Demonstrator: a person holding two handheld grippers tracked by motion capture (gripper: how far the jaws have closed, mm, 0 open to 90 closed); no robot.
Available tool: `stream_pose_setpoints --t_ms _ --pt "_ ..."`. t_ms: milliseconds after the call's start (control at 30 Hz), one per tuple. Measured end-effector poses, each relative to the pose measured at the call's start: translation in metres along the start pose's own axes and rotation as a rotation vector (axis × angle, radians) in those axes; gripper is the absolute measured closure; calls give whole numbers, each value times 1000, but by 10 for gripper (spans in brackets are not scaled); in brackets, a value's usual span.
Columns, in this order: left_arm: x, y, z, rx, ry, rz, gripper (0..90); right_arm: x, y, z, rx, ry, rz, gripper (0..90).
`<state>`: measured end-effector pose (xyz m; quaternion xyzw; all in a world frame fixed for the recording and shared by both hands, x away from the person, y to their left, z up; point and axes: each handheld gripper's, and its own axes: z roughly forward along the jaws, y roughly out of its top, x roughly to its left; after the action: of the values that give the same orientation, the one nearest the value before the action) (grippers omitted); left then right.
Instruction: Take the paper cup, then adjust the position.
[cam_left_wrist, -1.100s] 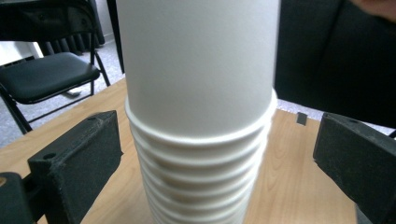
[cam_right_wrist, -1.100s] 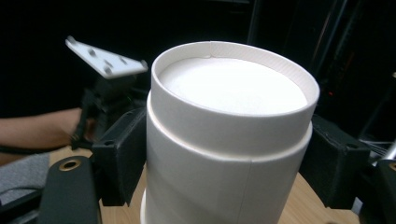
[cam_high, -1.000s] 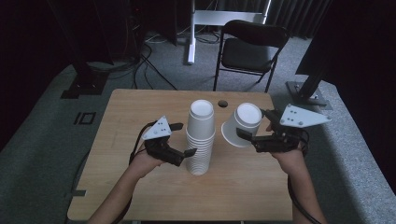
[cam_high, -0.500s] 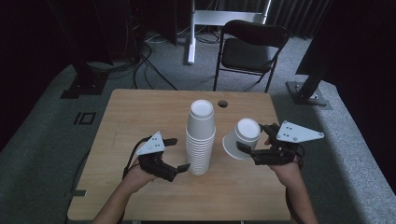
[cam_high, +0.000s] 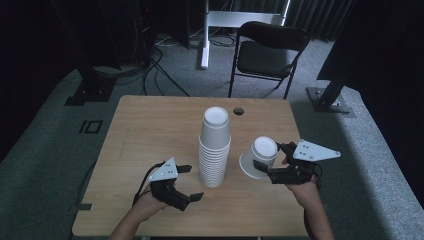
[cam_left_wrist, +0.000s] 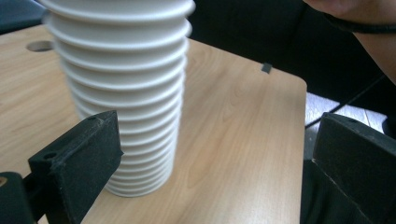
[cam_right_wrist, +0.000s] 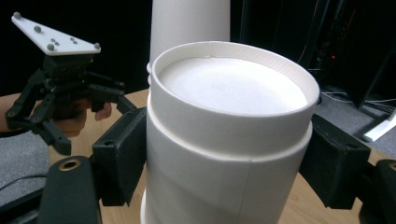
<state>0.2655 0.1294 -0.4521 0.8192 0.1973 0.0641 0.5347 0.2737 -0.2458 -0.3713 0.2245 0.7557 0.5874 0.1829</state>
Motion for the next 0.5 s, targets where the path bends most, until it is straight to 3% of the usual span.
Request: stream_pose_setpoints --t_ms 167,500 --pt "-6 -1 6 11 -24 9 15 2 -5 -2 8 -4 -1 229" --pt "-29 -6 33 50 -108 28 24 10 -21 -9 1 2 16 229"
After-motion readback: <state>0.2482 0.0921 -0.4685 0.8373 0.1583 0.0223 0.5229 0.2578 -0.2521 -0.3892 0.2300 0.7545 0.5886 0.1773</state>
